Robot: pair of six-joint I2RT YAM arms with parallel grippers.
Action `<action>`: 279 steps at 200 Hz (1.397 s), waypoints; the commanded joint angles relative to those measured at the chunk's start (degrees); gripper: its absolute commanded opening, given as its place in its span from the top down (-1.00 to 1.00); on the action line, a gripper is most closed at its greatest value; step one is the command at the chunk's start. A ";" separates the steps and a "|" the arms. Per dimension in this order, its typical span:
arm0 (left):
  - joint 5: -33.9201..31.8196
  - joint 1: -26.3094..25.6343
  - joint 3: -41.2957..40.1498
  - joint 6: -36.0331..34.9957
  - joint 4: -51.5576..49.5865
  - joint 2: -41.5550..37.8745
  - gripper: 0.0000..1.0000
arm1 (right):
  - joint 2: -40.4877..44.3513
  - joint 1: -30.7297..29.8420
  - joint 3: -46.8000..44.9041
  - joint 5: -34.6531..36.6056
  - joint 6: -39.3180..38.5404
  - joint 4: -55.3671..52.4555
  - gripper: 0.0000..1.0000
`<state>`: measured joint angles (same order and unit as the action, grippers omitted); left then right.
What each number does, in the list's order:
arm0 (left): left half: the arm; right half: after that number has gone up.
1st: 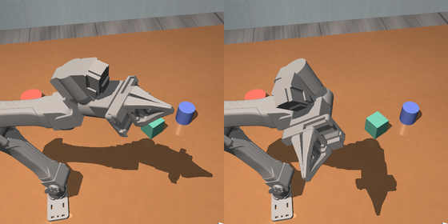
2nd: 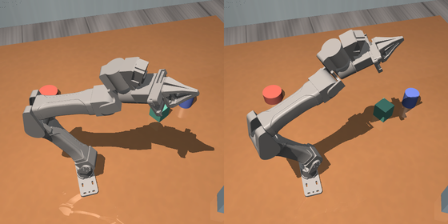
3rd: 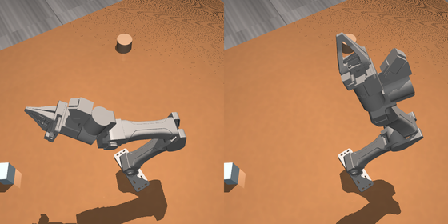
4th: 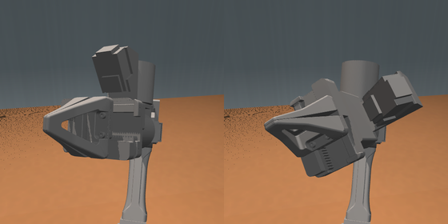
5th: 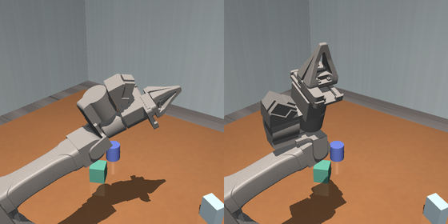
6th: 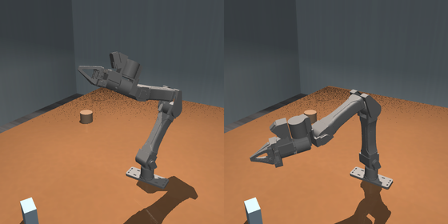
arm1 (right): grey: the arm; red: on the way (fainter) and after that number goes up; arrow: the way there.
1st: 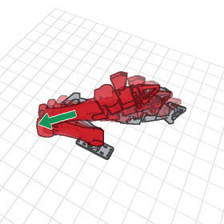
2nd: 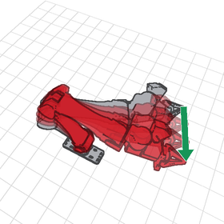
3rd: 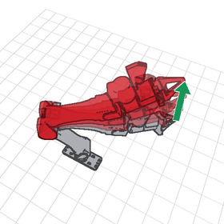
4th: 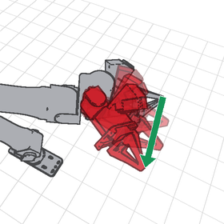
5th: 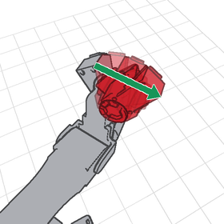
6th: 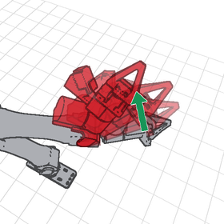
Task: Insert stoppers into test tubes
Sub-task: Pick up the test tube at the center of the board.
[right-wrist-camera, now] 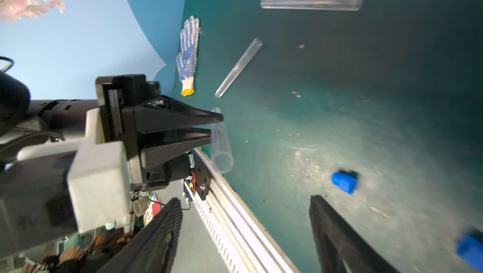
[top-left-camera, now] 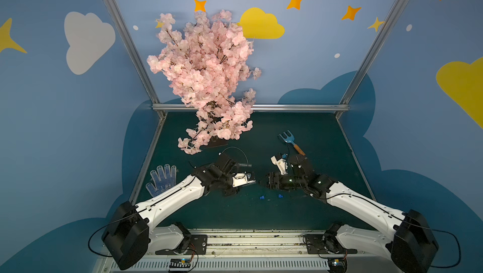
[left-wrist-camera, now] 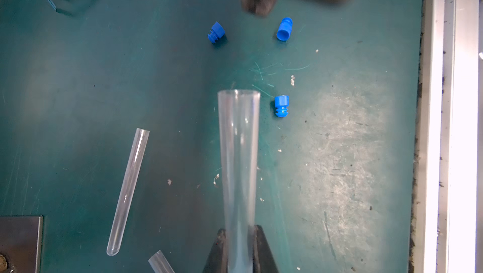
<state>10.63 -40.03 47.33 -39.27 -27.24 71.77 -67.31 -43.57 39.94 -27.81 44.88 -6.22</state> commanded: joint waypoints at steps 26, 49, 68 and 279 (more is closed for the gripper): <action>2.37 0.13 0.58 -0.15 2.56 -0.74 0.91 | -5.34 -1.93 4.46 -2.50 3.35 3.83 -0.37; 4.19 0.04 0.70 -0.37 2.98 -0.58 0.91 | -8.08 -2.41 5.86 -3.27 3.72 4.02 -0.29; 4.71 -0.13 0.62 -0.46 3.05 -0.61 0.91 | -9.97 -2.63 7.11 -4.00 3.89 4.13 -0.19; 3.79 -0.57 1.63 -1.00 1.84 0.57 0.91 | -14.41 -3.47 10.51 -4.77 2.31 -0.26 0.42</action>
<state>13.93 -40.49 47.48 -40.29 -24.75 71.68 -81.21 -46.72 48.82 -31.38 47.99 -5.43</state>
